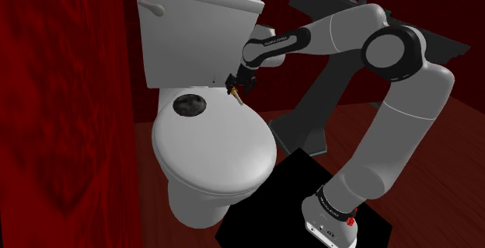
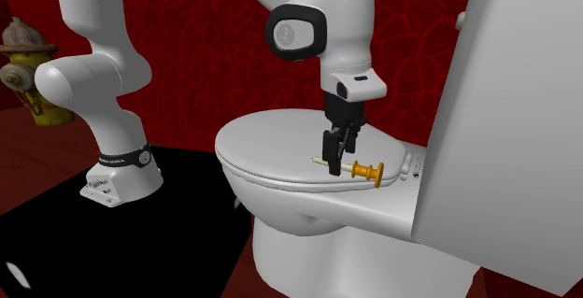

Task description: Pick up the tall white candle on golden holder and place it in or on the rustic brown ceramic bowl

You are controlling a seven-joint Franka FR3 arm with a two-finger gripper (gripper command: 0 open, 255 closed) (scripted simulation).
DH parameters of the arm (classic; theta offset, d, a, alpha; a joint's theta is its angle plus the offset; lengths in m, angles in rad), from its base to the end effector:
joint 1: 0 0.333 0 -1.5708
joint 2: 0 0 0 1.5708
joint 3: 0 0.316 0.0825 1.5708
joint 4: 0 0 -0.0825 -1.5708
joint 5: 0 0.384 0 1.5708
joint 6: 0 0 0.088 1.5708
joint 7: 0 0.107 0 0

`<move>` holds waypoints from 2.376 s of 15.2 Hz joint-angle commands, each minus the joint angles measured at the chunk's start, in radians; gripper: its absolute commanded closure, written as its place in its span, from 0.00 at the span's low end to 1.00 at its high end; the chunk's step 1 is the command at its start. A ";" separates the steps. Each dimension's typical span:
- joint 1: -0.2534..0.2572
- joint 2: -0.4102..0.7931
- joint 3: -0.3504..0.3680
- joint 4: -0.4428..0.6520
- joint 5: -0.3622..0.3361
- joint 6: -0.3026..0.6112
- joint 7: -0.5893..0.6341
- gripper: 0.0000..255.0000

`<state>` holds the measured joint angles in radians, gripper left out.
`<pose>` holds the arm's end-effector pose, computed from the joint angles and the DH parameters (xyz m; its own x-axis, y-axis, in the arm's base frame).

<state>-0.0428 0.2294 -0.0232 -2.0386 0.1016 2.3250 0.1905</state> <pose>0.5924 -0.0370 0.3369 0.9469 -0.3189 0.0400 -0.3150 -0.9456 -0.0816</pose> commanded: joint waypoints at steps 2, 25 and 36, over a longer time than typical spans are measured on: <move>-0.001 0.010 0.000 -0.005 0.002 0.016 -0.003 0.00; 0.000 -0.040 -0.002 0.028 -0.007 -0.068 0.007 1.00; 0.000 -0.102 -0.004 0.103 -0.017 -0.203 0.020 1.00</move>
<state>-0.0427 0.1341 -0.0271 -1.9459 0.0858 2.1385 0.2097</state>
